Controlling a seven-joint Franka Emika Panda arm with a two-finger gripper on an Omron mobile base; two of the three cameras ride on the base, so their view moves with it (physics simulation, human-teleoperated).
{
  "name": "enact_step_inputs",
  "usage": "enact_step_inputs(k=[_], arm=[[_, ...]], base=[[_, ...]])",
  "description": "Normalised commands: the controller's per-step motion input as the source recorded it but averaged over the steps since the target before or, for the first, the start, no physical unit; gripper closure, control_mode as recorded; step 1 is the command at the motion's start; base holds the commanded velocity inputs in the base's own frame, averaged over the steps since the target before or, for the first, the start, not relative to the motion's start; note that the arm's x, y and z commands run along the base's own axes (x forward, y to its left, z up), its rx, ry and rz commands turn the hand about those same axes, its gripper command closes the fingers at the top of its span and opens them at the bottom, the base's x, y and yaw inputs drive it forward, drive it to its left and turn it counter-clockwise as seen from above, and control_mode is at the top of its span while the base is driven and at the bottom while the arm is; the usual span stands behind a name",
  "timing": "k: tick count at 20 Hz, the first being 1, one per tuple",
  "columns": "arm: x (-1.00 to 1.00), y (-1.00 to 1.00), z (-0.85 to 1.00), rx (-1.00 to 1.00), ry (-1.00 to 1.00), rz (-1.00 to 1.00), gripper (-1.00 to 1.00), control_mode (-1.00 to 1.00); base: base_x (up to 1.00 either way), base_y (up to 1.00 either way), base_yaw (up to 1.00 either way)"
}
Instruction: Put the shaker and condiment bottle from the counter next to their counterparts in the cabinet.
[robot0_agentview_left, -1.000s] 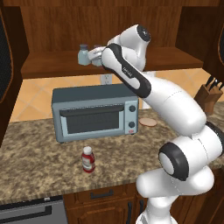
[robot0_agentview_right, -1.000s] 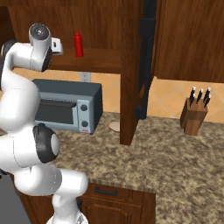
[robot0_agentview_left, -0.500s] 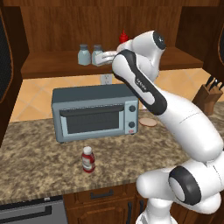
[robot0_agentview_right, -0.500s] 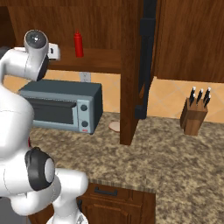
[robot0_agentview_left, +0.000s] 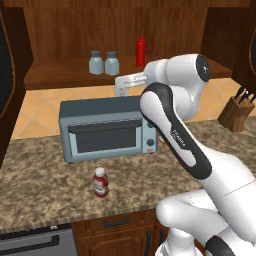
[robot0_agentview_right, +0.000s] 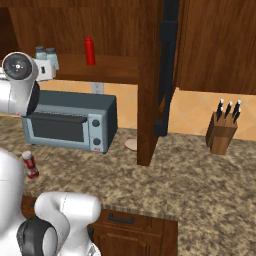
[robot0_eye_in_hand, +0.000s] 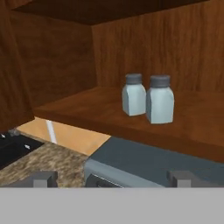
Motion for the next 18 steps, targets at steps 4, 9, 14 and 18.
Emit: enact_step_inputs(k=[4,9,14,18], arm=[[-0.67,0.00,0.00,0.00,0.00,0.00,-1.00,-1.00],[-0.45,0.00,-0.29,0.00,0.00,0.00,-1.00,-1.00],[-0.40,0.00,-0.39,0.00,0.00,0.01,-1.00,-1.00],[-0.55,0.03,-0.24,0.00,0.00,0.00,-1.00,-1.00]], base=[[0.00,0.00,0.00],[0.00,0.00,0.00],[0.00,0.00,0.00],[0.00,0.00,0.00]])
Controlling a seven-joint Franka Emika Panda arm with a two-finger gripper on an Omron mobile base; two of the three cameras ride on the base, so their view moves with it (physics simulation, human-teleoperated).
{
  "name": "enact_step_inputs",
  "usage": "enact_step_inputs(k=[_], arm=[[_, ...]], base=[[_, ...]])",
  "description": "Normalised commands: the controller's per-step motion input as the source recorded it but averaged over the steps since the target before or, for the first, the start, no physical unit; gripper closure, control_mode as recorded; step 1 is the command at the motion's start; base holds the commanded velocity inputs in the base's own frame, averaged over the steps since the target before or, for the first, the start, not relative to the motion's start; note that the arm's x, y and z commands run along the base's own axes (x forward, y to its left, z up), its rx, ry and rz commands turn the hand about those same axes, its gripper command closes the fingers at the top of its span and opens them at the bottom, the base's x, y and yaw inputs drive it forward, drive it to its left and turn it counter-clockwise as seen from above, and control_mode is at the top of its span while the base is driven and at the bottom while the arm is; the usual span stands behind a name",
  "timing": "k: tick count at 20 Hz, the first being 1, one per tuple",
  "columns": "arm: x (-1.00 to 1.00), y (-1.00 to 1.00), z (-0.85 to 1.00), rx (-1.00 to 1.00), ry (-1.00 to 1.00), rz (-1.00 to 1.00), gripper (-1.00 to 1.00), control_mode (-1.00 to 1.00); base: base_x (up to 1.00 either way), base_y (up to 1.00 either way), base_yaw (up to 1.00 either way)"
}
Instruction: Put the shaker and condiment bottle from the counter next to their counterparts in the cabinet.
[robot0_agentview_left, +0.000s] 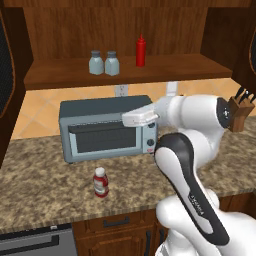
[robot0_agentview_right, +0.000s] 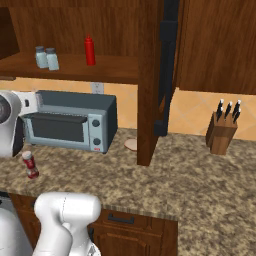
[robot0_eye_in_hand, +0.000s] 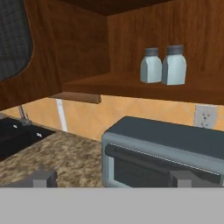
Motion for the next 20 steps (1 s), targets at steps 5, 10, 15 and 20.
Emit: enact_step_inputs(k=[5,10,15,20], arm=[[-0.49,0.16,-0.31,-0.06,0.00,0.00,-1.00,-1.00],[-0.13,0.21,-0.37,-0.13,0.00,-0.13,-1.00,-1.00],[-0.11,0.27,-0.22,-0.11,-0.01,-0.39,-1.00,-1.00],[-0.05,0.14,-0.34,-0.03,0.00,-0.48,-1.00,-1.00]], base=[[0.00,0.00,0.00],[0.00,0.00,0.00],[0.00,0.00,0.00],[0.00,0.00,0.00]])
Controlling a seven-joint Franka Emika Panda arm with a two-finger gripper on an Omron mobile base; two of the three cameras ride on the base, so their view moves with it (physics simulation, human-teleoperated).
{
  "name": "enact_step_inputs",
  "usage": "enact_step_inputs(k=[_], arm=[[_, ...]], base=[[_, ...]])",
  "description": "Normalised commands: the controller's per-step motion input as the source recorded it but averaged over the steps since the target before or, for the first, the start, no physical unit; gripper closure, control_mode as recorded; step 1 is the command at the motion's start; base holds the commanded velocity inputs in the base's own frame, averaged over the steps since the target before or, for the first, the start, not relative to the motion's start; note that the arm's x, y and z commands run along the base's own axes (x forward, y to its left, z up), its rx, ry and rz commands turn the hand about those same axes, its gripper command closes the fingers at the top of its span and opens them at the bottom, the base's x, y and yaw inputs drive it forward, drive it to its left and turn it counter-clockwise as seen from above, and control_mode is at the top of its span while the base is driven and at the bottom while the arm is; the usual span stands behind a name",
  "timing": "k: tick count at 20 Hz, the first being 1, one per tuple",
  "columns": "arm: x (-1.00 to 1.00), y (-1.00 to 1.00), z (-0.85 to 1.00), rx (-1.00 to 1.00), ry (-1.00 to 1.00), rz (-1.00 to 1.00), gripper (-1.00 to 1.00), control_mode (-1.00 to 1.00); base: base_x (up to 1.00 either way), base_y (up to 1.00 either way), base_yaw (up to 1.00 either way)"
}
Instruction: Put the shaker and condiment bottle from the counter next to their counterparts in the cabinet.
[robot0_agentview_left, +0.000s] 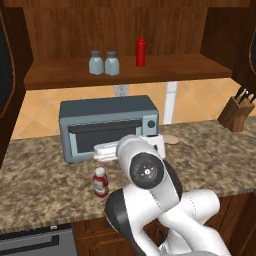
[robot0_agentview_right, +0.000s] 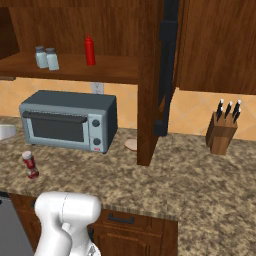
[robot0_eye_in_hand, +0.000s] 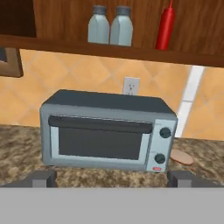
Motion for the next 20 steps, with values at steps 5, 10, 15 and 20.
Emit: enact_step_inputs(k=[5,10,15,20], arm=[[-0.14,-0.11,-0.31,0.00,0.00,-0.22,-1.00,-1.00],[-0.16,-0.01,-0.34,0.00,-0.01,-0.24,-1.00,-1.00],[-0.02,0.32,-0.16,0.00,-0.07,-0.24,-1.00,-1.00],[0.25,0.25,-0.58,0.00,-0.17,-0.02,-1.00,-1.00]], base=[[0.00,0.00,0.00],[0.00,0.00,0.00],[0.00,0.00,0.00],[0.00,0.00,0.00]])
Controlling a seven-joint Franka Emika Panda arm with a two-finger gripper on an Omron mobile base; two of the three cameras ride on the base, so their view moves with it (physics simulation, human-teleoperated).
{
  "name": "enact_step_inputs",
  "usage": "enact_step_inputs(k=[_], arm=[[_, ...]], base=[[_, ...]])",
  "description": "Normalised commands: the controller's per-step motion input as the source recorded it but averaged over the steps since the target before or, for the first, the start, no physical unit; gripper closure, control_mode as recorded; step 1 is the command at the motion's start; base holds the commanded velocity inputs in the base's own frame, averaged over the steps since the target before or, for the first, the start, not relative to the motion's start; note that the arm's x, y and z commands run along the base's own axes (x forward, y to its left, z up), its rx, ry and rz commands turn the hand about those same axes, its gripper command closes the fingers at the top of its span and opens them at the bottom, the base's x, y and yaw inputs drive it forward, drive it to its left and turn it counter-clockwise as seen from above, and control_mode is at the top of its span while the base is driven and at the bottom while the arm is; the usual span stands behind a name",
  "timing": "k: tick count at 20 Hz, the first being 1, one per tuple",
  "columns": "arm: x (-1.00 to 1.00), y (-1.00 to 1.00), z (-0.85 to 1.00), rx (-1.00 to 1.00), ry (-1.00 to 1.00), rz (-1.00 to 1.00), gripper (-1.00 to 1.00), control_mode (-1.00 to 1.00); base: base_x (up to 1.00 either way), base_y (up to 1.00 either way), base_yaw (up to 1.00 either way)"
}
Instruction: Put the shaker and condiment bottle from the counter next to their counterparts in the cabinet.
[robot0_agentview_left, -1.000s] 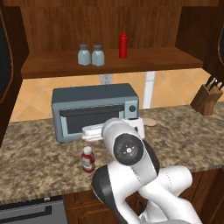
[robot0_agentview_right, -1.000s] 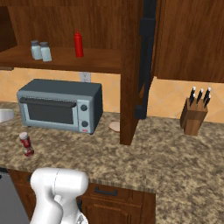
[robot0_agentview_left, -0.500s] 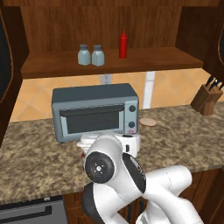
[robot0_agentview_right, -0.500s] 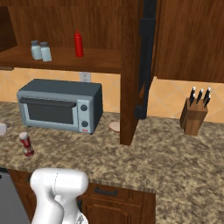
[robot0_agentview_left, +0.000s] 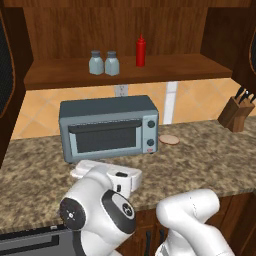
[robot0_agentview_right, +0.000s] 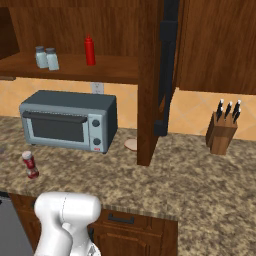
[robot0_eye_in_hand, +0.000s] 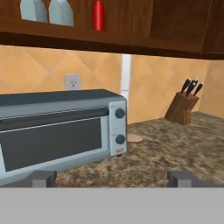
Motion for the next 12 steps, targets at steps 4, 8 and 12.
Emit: enact_step_inputs(k=[4,8,12], arm=[[0.27,0.02,-0.62,0.01,-0.09,0.00,-1.00,-1.00],[0.44,0.02,-0.48,0.02,-0.01,-0.02,-1.00,-1.00],[0.41,0.28,-0.55,0.00,-0.01,-0.25,-1.00,-1.00]], base=[[0.00,0.00,0.00],[0.00,0.00,0.00],[0.00,0.00,0.00]])
